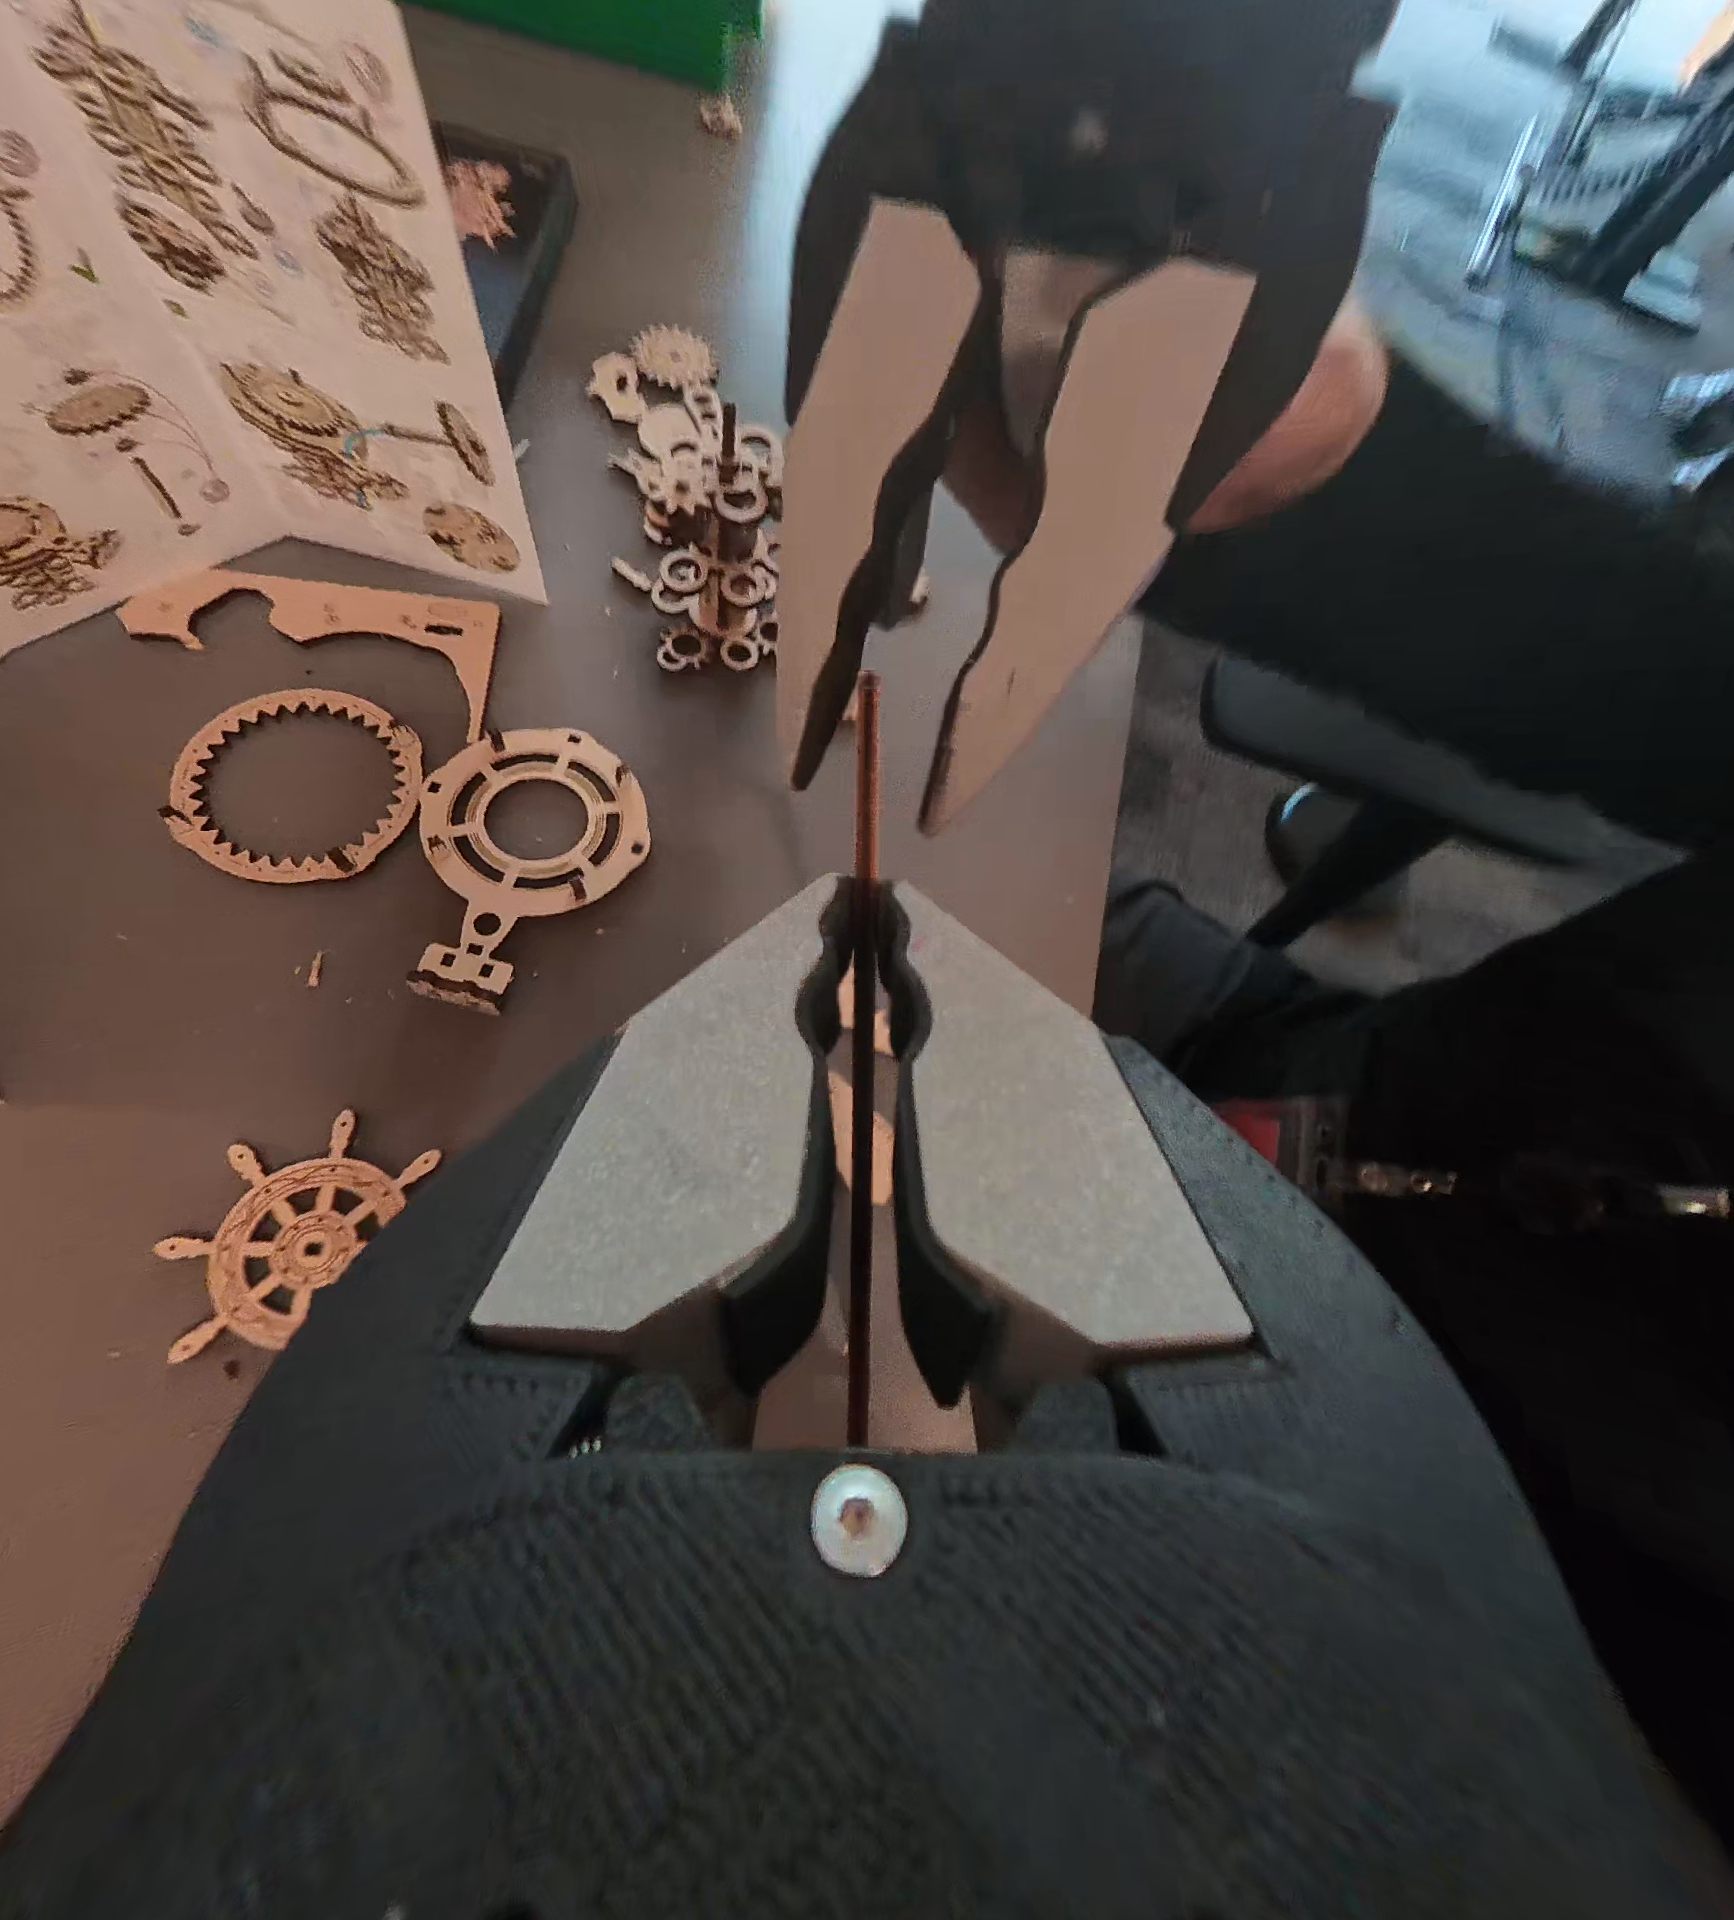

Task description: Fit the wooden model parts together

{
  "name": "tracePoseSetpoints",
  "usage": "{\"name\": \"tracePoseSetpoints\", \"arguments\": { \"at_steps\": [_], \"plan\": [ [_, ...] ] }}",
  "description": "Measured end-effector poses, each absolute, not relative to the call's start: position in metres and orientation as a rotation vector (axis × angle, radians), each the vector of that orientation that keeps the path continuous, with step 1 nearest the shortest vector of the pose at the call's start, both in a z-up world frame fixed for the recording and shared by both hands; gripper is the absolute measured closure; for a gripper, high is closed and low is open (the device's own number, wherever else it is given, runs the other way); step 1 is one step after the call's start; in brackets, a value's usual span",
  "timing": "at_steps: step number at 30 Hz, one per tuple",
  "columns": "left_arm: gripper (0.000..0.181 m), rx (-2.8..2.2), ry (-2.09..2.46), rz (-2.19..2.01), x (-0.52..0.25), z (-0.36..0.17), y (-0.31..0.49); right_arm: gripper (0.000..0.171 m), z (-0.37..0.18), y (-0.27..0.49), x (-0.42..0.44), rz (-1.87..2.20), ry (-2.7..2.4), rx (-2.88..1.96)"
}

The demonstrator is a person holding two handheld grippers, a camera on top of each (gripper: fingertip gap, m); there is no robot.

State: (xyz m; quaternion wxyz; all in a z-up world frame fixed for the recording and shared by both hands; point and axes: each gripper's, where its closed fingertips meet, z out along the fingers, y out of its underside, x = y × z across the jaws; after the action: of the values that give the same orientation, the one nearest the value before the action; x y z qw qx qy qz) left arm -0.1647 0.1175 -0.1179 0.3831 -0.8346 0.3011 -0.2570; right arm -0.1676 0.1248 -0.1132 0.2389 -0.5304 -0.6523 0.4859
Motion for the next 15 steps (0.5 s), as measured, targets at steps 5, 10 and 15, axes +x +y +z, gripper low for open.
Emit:
{"name": "tracePoseSetpoints", "arguments": {
  "at_steps": [5, 10, 15],
  "plan": [
    [0.181, -2.077, 0.666, -0.737, -0.161, -0.112, 0.118, 0.165, -0.091, 0.131, -0.165, 1.604, -1.506, -1.366],
    [0.181, -2.045, 0.581, -0.772, -0.162, -0.110, 0.121, 0.164, -0.091, 0.133, -0.167, 1.670, -1.438, -1.360],
    [0.181, -2.016, 0.536, -0.822, -0.162, -0.108, 0.124, 0.163, -0.096, 0.135, -0.171, 1.658, -1.437, -1.378]
  ]
}}
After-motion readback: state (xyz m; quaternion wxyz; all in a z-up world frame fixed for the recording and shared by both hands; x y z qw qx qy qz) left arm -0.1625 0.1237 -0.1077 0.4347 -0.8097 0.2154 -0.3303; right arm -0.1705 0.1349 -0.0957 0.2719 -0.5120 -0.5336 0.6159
